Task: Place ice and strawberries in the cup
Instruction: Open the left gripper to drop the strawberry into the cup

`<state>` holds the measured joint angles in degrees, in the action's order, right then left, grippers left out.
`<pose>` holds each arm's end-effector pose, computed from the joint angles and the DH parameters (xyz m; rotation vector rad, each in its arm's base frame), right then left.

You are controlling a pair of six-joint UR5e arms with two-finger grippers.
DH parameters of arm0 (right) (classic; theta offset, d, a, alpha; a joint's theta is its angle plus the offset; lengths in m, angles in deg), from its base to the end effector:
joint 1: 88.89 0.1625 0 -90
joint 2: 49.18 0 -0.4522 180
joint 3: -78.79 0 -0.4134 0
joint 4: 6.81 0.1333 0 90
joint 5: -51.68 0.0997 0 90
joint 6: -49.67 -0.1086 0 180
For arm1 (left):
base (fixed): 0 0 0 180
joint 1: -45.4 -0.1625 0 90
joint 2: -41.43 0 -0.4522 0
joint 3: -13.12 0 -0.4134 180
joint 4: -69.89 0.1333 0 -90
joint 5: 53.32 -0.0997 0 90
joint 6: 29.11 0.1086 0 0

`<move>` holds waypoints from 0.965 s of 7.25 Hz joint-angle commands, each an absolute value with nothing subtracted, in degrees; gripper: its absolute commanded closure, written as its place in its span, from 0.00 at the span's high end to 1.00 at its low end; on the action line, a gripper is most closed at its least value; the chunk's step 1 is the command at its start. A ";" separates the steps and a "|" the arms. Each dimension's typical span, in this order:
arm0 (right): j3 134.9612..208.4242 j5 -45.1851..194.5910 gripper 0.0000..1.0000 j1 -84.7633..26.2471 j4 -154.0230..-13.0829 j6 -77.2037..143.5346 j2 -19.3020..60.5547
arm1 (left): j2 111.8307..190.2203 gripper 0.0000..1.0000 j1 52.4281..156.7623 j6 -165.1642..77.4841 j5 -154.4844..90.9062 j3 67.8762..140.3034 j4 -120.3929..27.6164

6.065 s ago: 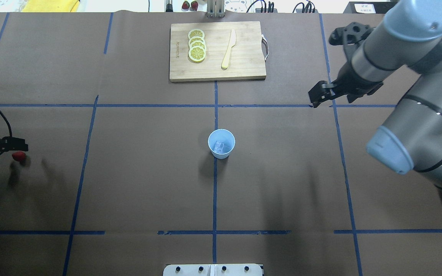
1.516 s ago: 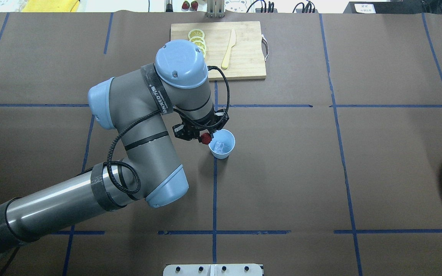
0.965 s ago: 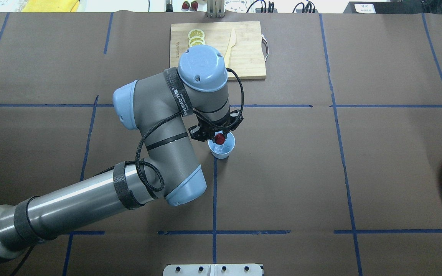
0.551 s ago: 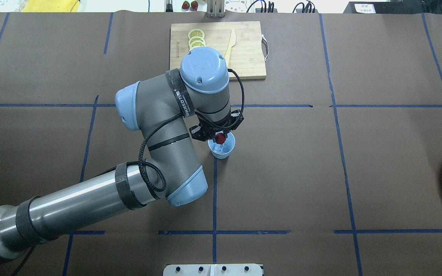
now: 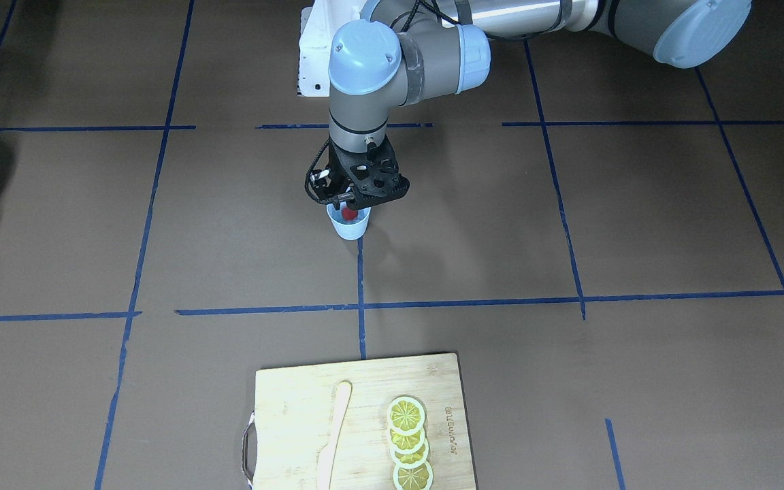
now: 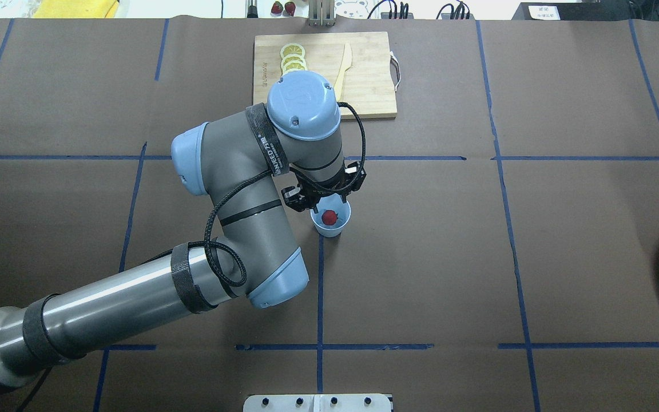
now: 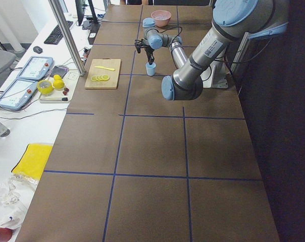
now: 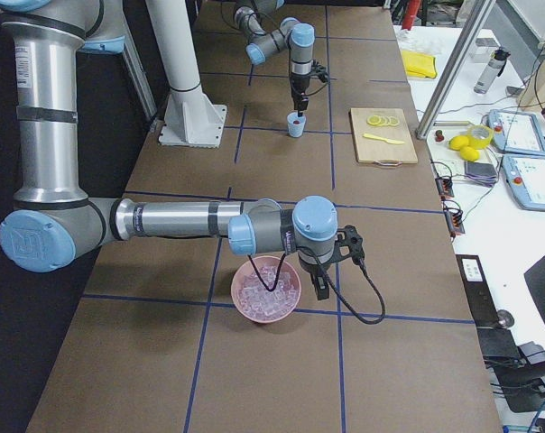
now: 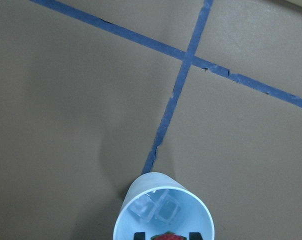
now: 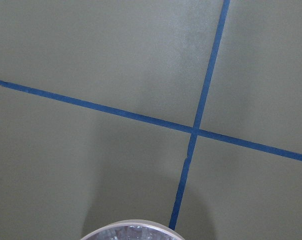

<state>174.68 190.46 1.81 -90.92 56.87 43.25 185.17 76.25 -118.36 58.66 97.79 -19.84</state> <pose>0.0578 -0.5028 0.6438 0.2116 -0.8378 -0.1758 0.6226 -0.4798 0.1137 -0.1216 0.8998 -0.3279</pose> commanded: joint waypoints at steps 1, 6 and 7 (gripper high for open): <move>174.76 190.46 0.99 1.81 -90.92 56.87 43.28 | 185.13 1.00 76.25 -118.23 58.30 98.11 -19.85; 175.11 189.94 0.99 1.99 -90.83 57.22 44.77 | 178.04 1.00 80.37 -111.42 57.77 109.25 -17.57; 173.90 189.15 0.99 1.99 -90.83 57.23 44.77 | 176.01 1.00 82.12 -108.24 57.86 111.01 -16.17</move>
<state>174.90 189.89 1.98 -90.83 57.16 44.54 178.66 80.36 -112.11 57.75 108.35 -17.65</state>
